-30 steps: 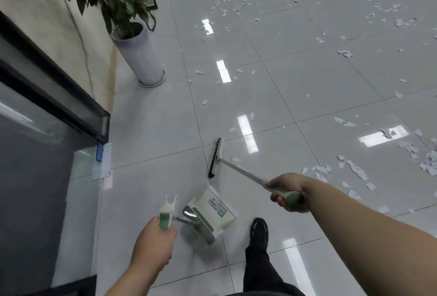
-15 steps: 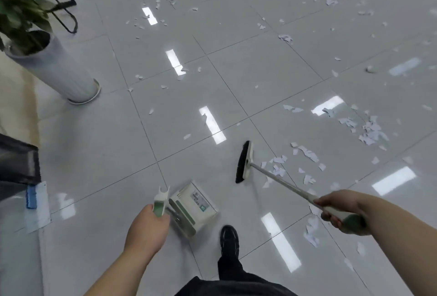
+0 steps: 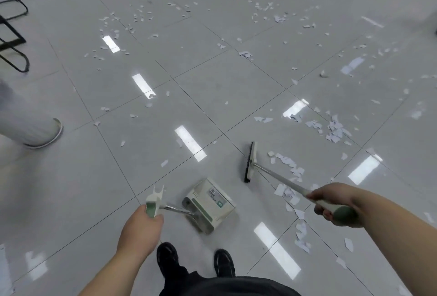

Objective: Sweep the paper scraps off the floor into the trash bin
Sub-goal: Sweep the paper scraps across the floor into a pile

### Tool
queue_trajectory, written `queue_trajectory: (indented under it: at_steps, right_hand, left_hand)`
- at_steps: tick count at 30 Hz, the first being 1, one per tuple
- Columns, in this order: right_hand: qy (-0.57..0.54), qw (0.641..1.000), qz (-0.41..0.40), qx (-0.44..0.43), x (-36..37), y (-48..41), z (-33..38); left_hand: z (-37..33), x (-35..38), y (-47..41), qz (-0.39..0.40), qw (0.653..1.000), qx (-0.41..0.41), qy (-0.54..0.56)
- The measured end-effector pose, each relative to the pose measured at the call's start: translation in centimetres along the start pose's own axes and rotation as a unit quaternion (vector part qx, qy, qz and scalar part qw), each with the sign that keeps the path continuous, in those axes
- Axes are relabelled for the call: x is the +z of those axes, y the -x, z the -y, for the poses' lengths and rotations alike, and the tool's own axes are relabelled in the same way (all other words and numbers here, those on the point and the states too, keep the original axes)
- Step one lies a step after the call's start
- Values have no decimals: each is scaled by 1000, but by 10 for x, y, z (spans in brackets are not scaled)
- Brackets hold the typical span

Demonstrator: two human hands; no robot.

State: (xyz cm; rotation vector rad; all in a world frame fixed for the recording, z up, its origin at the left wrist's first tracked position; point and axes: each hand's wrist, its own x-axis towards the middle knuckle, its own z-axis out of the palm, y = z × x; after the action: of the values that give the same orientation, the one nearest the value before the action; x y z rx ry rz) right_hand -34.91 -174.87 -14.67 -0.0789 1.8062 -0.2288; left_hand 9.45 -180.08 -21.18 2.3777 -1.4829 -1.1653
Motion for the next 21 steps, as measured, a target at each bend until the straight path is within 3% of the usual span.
queue_trajectory:
  at_steps: [6, 14, 21]
  right_hand:
    - [49, 995, 87, -15, 96, -9, 59]
    - [124, 978, 163, -48, 296, -1, 166]
    - [178, 969, 170, -20, 419, -11, 224]
  left_hand:
    - [19, -44, -21, -23, 999, -18, 27]
    - [75, -137, -64, -57, 989, -90, 105]
    - [121, -205, -124, -58, 985, -122, 112]
